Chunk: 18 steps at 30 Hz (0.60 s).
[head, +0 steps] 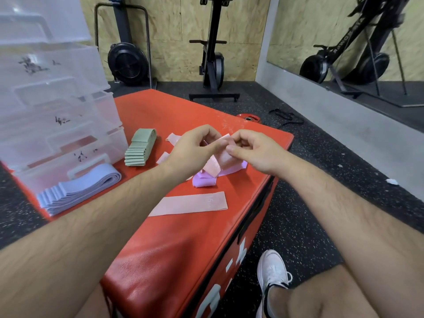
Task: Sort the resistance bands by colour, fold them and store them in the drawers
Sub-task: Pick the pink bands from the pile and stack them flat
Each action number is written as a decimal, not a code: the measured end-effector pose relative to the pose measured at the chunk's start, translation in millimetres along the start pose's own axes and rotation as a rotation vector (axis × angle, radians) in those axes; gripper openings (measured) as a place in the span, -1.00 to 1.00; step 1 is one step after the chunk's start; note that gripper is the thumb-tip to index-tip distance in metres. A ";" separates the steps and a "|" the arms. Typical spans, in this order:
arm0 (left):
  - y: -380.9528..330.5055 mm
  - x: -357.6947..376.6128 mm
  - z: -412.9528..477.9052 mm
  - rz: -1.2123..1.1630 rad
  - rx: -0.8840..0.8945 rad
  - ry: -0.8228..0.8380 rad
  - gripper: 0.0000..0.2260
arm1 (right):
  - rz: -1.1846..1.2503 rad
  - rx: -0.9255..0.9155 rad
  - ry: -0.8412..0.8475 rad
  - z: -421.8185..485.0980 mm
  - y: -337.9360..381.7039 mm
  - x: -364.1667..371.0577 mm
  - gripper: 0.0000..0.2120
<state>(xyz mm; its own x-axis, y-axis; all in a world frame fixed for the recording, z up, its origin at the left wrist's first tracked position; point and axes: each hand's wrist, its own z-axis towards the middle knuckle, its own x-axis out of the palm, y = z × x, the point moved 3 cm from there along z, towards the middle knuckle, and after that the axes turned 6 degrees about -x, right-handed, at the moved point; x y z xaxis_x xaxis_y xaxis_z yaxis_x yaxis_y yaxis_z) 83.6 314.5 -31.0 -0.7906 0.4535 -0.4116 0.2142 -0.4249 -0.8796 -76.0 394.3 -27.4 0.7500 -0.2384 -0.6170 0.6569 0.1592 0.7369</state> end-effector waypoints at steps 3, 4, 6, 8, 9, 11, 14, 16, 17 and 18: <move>-2.1 -5.9 0.8 -0.044 0.016 -0.033 -0.85 | 0.021 0.016 0.032 4.7 -5.0 4.7 -0.88; -2.3 -8.4 0.8 -0.051 0.019 -0.046 -0.86 | 0.013 0.022 0.036 7.3 -7.8 6.7 -0.89; -1.5 -14.3 0.2 -0.061 0.021 -0.080 -0.87 | -0.023 0.044 0.042 12.6 -14.8 11.3 -0.90; 1.8 -20.8 0.8 -0.083 0.009 -0.109 -0.88 | -0.063 0.072 0.068 17.4 -20.9 18.1 -0.88; 4.0 -24.3 1.2 -0.099 0.004 -0.120 -0.89 | -0.086 0.084 0.077 20.2 -24.9 21.8 -0.88; 9.7 -32.9 2.6 -0.139 -0.007 -0.146 -0.89 | -0.172 0.098 0.092 26.4 -34.3 29.3 -0.88; 19.6 -48.3 3.7 -0.158 -0.045 -0.222 -0.89 | -0.330 0.126 0.114 35.8 -46.0 35.9 -0.84; 26.8 -58.9 4.0 -0.174 -0.075 -0.265 -0.86 | -0.392 0.140 0.087 41.4 -51.0 37.1 -0.87; 31.3 -65.1 4.7 -0.183 -0.091 -0.288 -0.86 | -0.407 0.147 0.061 44.3 -51.6 36.7 -0.88; 35.8 -71.6 5.3 -0.197 -0.108 -0.311 -0.87 | -0.406 0.152 0.029 47.5 -51.1 35.6 -0.89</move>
<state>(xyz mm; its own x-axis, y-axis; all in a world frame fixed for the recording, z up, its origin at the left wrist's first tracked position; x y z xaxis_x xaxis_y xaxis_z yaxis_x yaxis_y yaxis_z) 144.7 262.7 -31.8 -0.9554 0.2516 -0.1549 0.0871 -0.2613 -0.9613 -86.5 332.2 -73.9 0.4368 -0.2251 -0.8709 0.8816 -0.0856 0.4643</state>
